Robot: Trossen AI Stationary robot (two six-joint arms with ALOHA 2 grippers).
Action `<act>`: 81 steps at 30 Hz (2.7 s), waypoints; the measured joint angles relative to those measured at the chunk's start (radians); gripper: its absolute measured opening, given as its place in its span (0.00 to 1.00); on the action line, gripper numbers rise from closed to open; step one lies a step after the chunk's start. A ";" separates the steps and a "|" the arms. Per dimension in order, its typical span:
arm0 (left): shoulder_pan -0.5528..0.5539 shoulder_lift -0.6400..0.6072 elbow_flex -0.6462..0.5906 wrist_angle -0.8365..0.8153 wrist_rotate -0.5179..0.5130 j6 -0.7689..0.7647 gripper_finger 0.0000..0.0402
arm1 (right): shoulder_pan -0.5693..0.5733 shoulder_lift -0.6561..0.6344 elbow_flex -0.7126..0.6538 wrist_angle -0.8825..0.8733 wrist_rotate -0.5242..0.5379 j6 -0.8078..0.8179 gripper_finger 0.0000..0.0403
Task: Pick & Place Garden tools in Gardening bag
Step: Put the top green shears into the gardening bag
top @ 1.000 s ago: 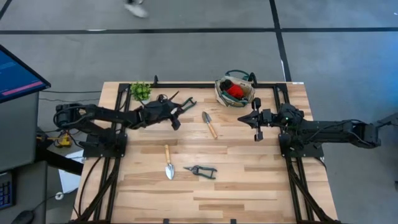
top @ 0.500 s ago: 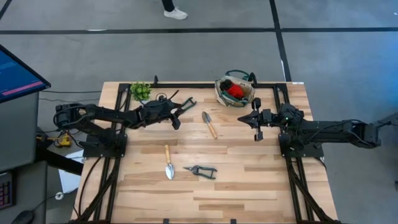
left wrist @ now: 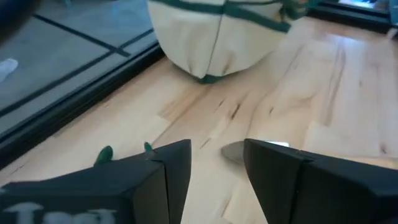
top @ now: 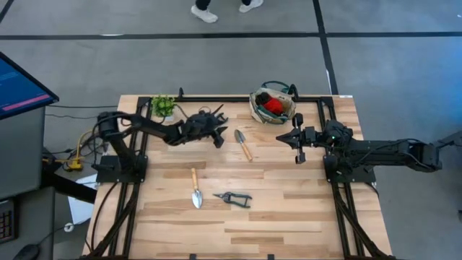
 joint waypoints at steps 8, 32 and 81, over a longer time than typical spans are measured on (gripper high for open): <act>0.074 0.032 0.076 -0.301 0.035 -0.031 0.34 | 0.002 0.000 0.000 -0.020 0.000 0.001 0.00; 0.120 0.005 0.080 -0.339 0.098 -0.005 0.59 | 0.001 0.000 0.000 -0.056 0.000 0.001 0.00; 0.135 0.099 0.079 -0.340 0.065 -0.087 0.53 | 0.001 0.000 0.000 -0.054 0.000 0.000 0.00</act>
